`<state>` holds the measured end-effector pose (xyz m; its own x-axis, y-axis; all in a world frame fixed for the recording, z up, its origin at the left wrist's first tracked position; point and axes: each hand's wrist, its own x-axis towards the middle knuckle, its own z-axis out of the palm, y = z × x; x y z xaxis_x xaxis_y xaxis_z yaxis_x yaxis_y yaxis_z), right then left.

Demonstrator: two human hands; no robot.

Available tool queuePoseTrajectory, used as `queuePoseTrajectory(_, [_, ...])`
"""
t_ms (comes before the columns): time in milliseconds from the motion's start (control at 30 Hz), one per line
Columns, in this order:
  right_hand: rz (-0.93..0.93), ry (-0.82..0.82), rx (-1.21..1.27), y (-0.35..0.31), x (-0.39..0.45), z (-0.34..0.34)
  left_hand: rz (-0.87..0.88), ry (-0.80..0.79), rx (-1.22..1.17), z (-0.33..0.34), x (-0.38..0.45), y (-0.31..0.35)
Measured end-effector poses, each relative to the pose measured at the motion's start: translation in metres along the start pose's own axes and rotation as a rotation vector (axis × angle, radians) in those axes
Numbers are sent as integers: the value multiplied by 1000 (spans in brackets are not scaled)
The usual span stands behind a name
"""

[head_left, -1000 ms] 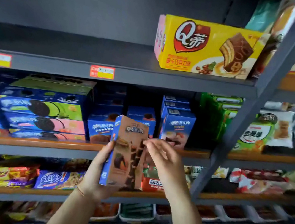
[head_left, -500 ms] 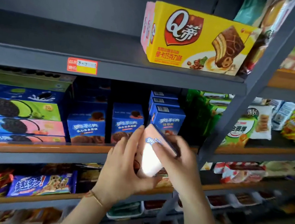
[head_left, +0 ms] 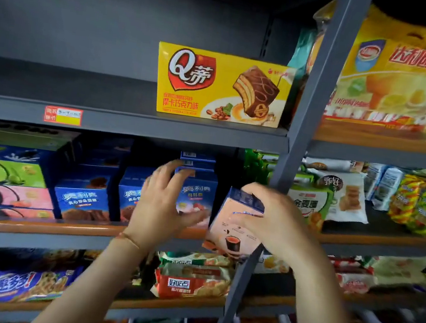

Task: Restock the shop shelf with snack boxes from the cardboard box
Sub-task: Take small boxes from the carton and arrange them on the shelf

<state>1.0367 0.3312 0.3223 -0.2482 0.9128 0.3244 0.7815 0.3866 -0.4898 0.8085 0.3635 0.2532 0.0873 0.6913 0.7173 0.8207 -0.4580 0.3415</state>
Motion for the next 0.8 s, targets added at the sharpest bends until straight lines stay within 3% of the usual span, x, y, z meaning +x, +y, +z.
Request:
queuePoseTrajectory(67, [-52, 4, -9, 2, 6, -6, 55, -72, 207, -4, 27, -4])
queuePoseTrajectory(200, [-141, 50, -57, 1, 15, -10, 31, -443, 465, -2, 70, 0])
queuePoseTrajectory(367, [-223, 95, -165, 6, 26, -12, 13, -737, 521, 15, 94, -7])
queuePoseTrajectory(600, [-260, 170, -304, 14, 41, -1, 74, -689, 515, 13, 85, -18])
queuePoseTrajectory(800, [-229, 96, -333, 18, 59, 23, 71, -706, 437, 8, 82, -25])
